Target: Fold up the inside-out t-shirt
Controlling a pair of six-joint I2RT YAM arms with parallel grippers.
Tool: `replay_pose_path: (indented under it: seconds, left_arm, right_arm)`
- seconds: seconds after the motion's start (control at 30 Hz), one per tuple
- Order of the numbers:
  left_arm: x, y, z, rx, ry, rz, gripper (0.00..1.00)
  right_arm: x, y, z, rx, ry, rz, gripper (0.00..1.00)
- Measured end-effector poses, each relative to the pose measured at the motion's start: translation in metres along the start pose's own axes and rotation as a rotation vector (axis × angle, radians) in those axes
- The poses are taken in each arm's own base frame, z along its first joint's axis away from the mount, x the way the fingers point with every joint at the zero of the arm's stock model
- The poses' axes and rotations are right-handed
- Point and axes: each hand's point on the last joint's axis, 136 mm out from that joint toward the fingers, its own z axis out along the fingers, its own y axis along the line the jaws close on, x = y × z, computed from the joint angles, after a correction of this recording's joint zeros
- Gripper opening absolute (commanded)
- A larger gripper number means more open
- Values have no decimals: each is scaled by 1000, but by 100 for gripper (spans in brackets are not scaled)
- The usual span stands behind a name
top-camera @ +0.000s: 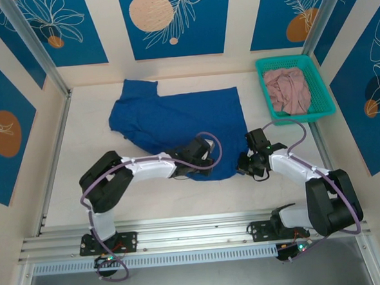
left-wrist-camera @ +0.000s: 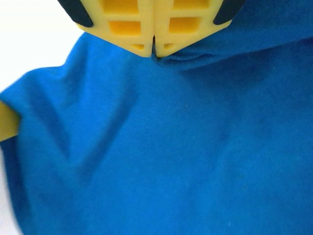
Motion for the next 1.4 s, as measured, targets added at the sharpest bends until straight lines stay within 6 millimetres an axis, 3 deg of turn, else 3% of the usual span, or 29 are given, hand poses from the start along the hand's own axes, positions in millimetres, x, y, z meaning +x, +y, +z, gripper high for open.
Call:
replay_pose_path:
  seconds: [0.2, 0.43, 0.57, 0.77, 0.97, 1.13, 1.27, 1.4]
  left_arm:
    - [8, 27, 8, -50, 24, -55, 0]
    - [12, 62, -6, -82, -31, -130, 0]
    - [16, 82, -16, -93, -66, -182, 0]
    - [16, 91, -19, -89, -96, -206, 0]
    - [14, 90, -19, -80, -102, -211, 0]
    - [13, 94, -20, -85, -104, -218, 0]
    - [12, 95, -20, -86, -106, -221, 0]
    - [12, 95, -20, -86, -106, -221, 0]
  right_arm:
    - [-1, -4, -13, 4, -26, -16, 8]
    - [-7, -7, -20, 17, -28, -18, 5]
    - [-20, 2, -27, 9, -44, -49, 1]
    - [-37, 15, -35, 16, -43, -108, 2]
    - [-54, 25, -44, 59, -52, -178, 12]
    - [-58, 29, -39, 119, -47, -237, 25]
    - [-47, 27, -30, 141, -1, -249, 31]
    - [-16, 31, -16, 128, 65, -279, 37]
